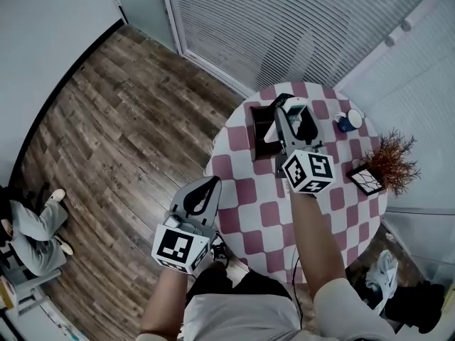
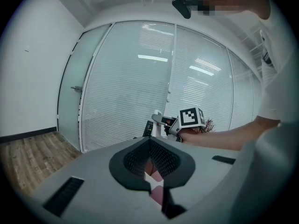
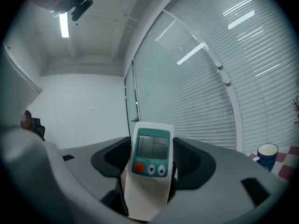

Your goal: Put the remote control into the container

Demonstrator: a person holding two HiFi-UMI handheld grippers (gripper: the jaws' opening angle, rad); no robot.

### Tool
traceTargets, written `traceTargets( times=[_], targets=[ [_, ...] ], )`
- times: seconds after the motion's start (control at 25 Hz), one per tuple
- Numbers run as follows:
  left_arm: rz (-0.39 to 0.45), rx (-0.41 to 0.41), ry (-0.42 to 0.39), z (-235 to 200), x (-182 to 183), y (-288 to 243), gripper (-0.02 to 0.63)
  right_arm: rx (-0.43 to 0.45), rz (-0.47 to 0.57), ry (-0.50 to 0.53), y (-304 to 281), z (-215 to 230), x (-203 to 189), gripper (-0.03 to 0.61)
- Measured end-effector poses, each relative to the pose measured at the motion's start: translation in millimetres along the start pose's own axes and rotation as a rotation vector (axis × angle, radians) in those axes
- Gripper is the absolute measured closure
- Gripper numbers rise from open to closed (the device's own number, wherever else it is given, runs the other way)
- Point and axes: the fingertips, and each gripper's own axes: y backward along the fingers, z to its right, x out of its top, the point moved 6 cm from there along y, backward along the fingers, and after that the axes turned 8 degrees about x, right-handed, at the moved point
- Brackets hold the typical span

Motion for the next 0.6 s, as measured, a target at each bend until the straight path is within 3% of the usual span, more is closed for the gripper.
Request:
traceTargets(
  times=[0.6],
  targets=[
    [-0.028, -0.016, 0.01, -11.6, -8.6, -14.9, 0.604, -0.099, 0.053, 0.072, -8.7, 8.0, -39.0, 0.298]
  ],
)
